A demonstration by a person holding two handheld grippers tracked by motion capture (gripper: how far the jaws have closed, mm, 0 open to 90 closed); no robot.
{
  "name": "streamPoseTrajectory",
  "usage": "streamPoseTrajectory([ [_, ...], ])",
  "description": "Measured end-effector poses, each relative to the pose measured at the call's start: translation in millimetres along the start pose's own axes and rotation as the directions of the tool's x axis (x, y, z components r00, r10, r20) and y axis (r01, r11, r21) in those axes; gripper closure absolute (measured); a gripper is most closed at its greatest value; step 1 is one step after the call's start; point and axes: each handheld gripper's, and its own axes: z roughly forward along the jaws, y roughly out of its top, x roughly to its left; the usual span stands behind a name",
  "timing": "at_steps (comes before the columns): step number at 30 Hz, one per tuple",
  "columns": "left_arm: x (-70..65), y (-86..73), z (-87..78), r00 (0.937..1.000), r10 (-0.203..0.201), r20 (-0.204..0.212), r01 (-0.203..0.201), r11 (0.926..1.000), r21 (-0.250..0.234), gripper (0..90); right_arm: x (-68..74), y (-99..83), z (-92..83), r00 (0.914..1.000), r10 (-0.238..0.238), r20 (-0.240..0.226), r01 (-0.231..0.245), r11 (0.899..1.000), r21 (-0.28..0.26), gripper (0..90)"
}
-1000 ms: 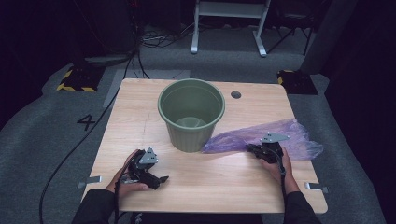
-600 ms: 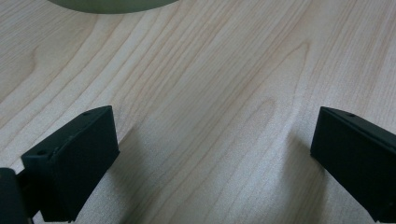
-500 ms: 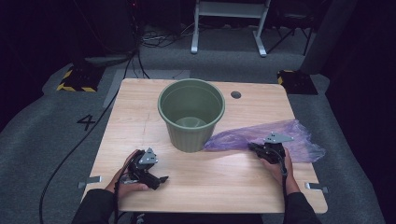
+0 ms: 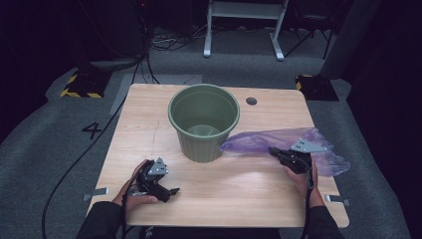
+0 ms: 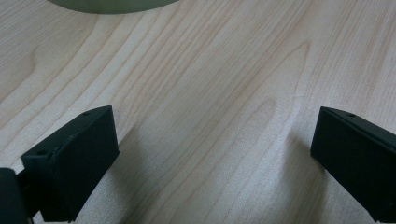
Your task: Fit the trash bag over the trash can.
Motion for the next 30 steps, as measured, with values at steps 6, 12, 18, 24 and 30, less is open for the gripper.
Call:
streamPoseTrajectory([
  [6, 0.3, 0.4, 0.4, 1.0000, 0.003, 0.003, -0.003, 1.0000, 0.000, 0.4, 0.6, 7.1, -11.9, 0.9999, -0.010, 0.005, 0.010, 0.999, -0.049, 89.1],
  [12, 0.0, 0.4, 0.4, 1.0000, 0.001, -0.001, -0.001, 1.0000, 0.001, 0.3, 3.5, 10.5, -22.1, 0.9998, -0.018, 0.004, 0.019, 0.996, -0.093, 89.1],
  [18, -0.4, 0.8, 0.5, 1.0000, 0.001, -0.005, -0.001, 1.0000, 0.001, 0.3, 4.0, 16.1, -30.2, 0.9996, -0.017, 0.021, 0.019, 0.991, -0.131, 89.3],
  [24, -0.9, 1.1, 1.0, 1.0000, -0.005, -0.007, 0.005, 1.0000, -0.001, 0.3, 3.7, 23.5, -40.3, 0.9994, -0.008, 0.034, 0.013, 0.985, -0.169, 89.4],
  [30, -0.5, 1.1, 0.9, 0.9998, -0.015, -0.017, 0.015, 0.9999, 0.001, 0.3, 3.7, 27.9, -50.3, 0.9988, -0.002, 0.049, 0.011, 0.980, -0.197, 89.4],
])
